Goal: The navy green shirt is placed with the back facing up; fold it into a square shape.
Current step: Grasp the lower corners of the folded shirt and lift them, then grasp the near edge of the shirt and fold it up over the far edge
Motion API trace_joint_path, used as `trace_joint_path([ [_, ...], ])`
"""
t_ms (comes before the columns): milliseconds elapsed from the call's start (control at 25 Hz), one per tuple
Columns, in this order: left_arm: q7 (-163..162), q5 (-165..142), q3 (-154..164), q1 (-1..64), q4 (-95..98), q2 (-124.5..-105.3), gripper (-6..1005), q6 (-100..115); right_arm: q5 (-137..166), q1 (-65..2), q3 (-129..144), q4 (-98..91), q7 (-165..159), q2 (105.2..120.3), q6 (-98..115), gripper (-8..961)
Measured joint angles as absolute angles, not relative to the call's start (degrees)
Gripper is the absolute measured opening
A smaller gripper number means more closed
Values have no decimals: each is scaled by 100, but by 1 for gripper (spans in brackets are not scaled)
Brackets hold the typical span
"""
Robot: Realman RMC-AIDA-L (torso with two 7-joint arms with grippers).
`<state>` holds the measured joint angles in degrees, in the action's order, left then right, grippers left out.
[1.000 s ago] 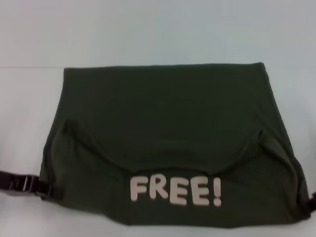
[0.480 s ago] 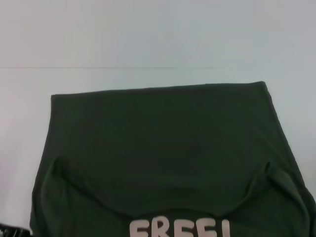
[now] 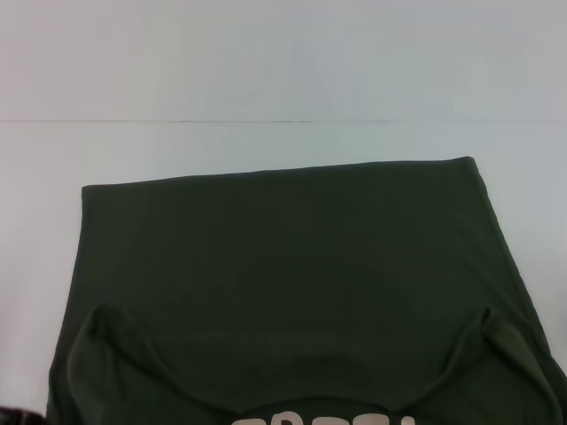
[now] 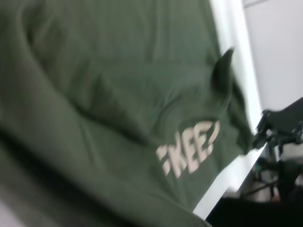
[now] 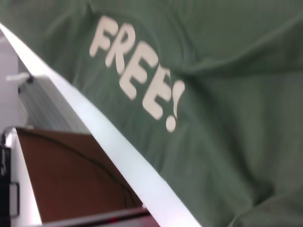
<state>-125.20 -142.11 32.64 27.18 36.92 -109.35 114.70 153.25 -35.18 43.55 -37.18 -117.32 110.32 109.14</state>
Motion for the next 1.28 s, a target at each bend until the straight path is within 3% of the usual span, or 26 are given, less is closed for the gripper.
trace_joint_path([
  [520,-12685,-14195,1584,3137,3548,-10751,28,11139,15292,-3628,2517,-3694,-11994,10805,10921,27],
  [760,-12741,-14142,925,3151,3449,-10775,28,10412,14739,-3625,2061,-3395,-12417,10650,10339,26],
  [1280,-12701,-13432,884,3168,2983,-10948,27,8765,13389,-3599,2010,-2819,-12628,10720,8488,27],
])
